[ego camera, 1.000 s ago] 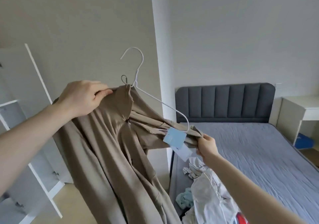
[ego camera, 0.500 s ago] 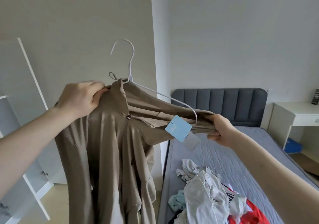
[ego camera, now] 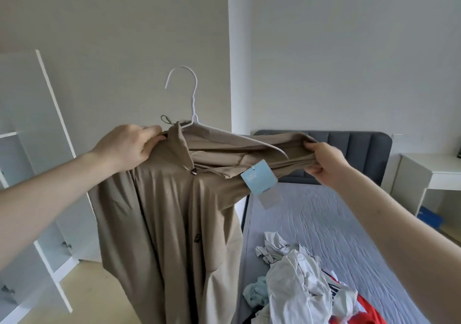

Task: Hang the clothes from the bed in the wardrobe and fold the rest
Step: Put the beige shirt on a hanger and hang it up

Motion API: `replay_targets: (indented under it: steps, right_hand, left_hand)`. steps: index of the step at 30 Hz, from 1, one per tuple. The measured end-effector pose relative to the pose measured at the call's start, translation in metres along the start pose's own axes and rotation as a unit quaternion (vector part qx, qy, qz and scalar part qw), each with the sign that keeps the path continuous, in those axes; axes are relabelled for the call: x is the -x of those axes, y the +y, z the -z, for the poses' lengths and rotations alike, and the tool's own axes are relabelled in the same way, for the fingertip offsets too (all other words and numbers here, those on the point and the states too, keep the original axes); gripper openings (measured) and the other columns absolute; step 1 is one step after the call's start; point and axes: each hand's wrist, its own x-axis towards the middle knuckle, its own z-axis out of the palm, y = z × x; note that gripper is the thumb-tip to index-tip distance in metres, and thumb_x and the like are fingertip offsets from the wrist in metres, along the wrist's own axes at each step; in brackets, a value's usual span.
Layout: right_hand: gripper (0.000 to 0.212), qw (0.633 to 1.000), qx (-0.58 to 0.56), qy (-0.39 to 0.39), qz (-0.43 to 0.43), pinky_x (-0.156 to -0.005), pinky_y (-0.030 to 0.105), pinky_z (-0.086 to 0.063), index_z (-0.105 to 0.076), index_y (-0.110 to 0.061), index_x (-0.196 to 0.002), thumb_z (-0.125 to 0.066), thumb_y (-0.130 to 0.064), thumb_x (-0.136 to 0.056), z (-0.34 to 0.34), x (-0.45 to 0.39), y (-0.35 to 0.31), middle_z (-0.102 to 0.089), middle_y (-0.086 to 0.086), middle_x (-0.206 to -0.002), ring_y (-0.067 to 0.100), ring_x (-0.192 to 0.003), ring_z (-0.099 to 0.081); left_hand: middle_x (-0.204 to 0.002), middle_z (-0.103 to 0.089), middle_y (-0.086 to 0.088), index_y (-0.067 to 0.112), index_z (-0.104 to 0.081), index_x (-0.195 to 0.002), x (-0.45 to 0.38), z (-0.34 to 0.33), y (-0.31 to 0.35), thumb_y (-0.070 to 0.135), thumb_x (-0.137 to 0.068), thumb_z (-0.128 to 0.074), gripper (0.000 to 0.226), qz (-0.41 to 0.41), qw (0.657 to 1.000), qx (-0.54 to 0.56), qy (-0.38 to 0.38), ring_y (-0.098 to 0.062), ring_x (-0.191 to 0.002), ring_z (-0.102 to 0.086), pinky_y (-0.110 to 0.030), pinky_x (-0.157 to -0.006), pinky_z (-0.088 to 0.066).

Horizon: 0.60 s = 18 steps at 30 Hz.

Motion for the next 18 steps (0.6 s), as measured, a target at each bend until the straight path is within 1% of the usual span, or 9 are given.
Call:
replay_targets:
  steps: [2, 5, 9, 12, 13, 14, 15, 16, 18]
  right_hand:
    - [0.022, 1.0, 0.019, 0.014, 0.015, -0.038, 0.018, -0.02, -0.049, -0.013, -0.082, -0.063, -0.01, -0.1, -0.005, -0.006, -0.011, -0.039, 0.0, -0.062, 0.011, -0.047, -0.031]
    - [0.031, 0.997, 0.071, 0.015, 0.039, -0.037, 0.018, -0.02, -0.047, -0.016, -0.074, -0.065, -0.011, -0.098, -0.01, -0.01, -0.022, -0.039, -0.005, -0.046, 0.009, -0.039, -0.028]
    - [0.037, 0.991, 0.132, 0.022, 0.026, -0.036, 0.018, -0.019, -0.043, -0.017, -0.07, -0.064, -0.01, -0.099, -0.006, -0.021, -0.029, -0.032, -0.001, -0.058, 0.009, -0.036, -0.026]
    - [0.023, 0.993, 0.112, 0.011, 0.019, -0.035, 0.017, -0.034, -0.055, -0.013, -0.079, -0.065, -0.012, -0.1, -0.009, -0.02, -0.028, -0.047, 0.003, -0.065, 0.01, -0.039, -0.042]
    - [0.014, 0.994, 0.106, 0.002, 0.018, -0.038, 0.017, -0.043, -0.061, -0.01, -0.088, -0.067, -0.014, -0.099, -0.014, -0.015, -0.028, -0.057, 0.004, -0.071, 0.011, -0.042, -0.052]
    - [0.008, 0.995, 0.098, -0.011, 0.017, -0.043, 0.019, -0.051, -0.066, -0.008, -0.1, -0.07, -0.015, -0.098, -0.019, -0.009, -0.026, -0.066, 0.006, -0.08, 0.012, -0.049, -0.063]
    - [0.024, 0.995, 0.09, -0.033, 0.015, -0.051, 0.022, -0.058, -0.066, -0.006, -0.118, -0.073, -0.015, -0.097, -0.024, -0.003, -0.024, -0.072, 0.008, -0.094, 0.014, -0.061, -0.072]
    - [0.048, 0.995, 0.083, -0.054, 0.014, -0.058, 0.026, -0.062, -0.056, -0.005, -0.138, -0.075, -0.015, -0.095, -0.028, 0.003, -0.02, -0.072, 0.012, -0.111, 0.018, -0.076, -0.076]
    - [0.081, 0.984, 0.156, -0.033, 0.075, -0.074, 0.029, -0.06, -0.033, -0.017, -0.158, -0.079, -0.021, -0.091, -0.034, 0.028, -0.002, -0.056, 0.012, -0.143, 0.021, -0.108, -0.068]
  left_hand:
    - [-0.059, -0.06, -0.016, 0.01, -0.056, -0.079, 0.0, 0.0, 0.003, 0.044, -0.102, -0.037, 0.045, 0.011, 0.999, 0.017, -0.031, -0.041, -0.052, -0.059, -0.04, -0.047, -0.045]
    - [-0.059, -0.061, -0.017, 0.011, -0.057, -0.079, 0.002, 0.004, 0.007, 0.046, -0.102, -0.037, 0.046, 0.014, 0.998, 0.027, -0.048, -0.042, -0.053, -0.06, -0.039, -0.047, -0.044]
    - [-0.058, -0.06, -0.017, 0.01, -0.06, -0.083, 0.001, 0.012, 0.012, 0.047, -0.103, -0.034, 0.05, -0.002, 0.997, 0.041, -0.061, -0.042, -0.053, -0.059, -0.038, -0.047, -0.044]
    - [-0.08, -0.072, -0.019, 0.011, -0.069, -0.097, -0.004, 0.015, 0.024, 0.046, -0.105, -0.036, 0.048, 0.021, 0.994, 0.07, -0.08, -0.043, -0.075, -0.068, -0.042, -0.063, -0.053]
    - [-0.086, -0.074, -0.018, 0.012, -0.07, -0.098, -0.006, 0.015, 0.028, 0.04, -0.106, -0.042, 0.04, 0.036, 0.993, 0.083, -0.082, -0.043, -0.083, -0.069, -0.041, -0.067, -0.052]
    - [-0.083, -0.074, -0.015, 0.014, -0.069, -0.092, -0.009, 0.015, 0.033, 0.031, -0.107, -0.049, 0.031, 0.051, 0.991, 0.093, -0.081, -0.043, -0.083, -0.068, -0.038, -0.066, -0.048]
    - [-0.073, -0.07, -0.008, 0.015, -0.065, -0.083, -0.011, 0.014, 0.036, 0.023, -0.105, -0.054, 0.026, 0.069, 0.99, 0.1, -0.077, -0.042, -0.076, -0.064, -0.036, -0.062, -0.041]
    - [-0.062, -0.062, -0.001, 0.017, -0.059, -0.075, -0.012, 0.014, 0.038, 0.018, -0.103, -0.057, 0.029, 0.087, 0.988, 0.105, -0.078, -0.039, -0.064, -0.058, -0.035, -0.059, -0.034]
    - [-0.052, -0.047, 0.003, 0.016, -0.045, -0.066, -0.017, 0.013, 0.042, 0.017, -0.103, -0.057, 0.039, 0.123, 0.981, 0.11, -0.104, -0.032, -0.055, -0.045, -0.038, -0.056, -0.029]
